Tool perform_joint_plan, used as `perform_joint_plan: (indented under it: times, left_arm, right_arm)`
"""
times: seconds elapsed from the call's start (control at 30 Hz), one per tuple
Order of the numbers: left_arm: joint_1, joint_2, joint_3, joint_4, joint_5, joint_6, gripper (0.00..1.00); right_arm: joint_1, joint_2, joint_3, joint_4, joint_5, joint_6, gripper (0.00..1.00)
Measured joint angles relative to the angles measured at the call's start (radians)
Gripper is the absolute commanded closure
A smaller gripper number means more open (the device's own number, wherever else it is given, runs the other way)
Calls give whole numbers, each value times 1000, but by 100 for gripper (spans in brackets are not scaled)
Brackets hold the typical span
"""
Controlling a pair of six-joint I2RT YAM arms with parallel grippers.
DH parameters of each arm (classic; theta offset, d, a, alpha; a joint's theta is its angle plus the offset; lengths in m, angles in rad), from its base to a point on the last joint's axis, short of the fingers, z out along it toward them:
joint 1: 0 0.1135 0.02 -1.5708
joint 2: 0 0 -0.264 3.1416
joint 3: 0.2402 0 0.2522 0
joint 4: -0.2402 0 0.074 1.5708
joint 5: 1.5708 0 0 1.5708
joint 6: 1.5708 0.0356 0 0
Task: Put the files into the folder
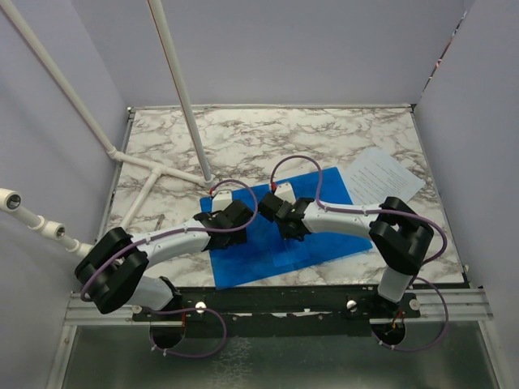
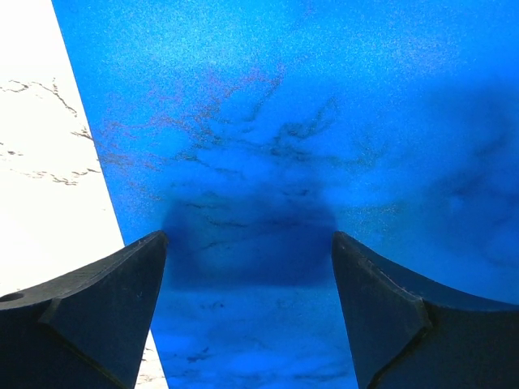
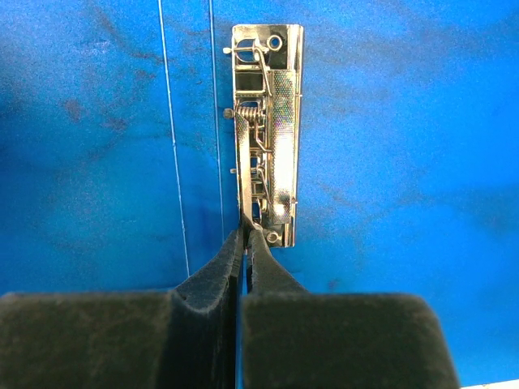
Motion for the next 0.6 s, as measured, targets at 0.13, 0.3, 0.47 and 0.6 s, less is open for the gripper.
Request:
perform_joint_plan:
  times: [0.13,0.3,0.47,0.6]
  left_arm:
    - [-7,26,20,-13,-7,-3,17]
    - [-12,47,37,-15,-14,-17,18]
    - [-21,63,42,-23,-25,-32,18]
    - [-32,79,56,-30,-38,-54,18]
  right_arm:
    - [0,-7,-12,13,1,5,100]
    - [0,-17,-28,30,5,12,100]
    - [-1,-18,-32,32,23,23,100]
    - [-3,-15,-33,37,35,34,100]
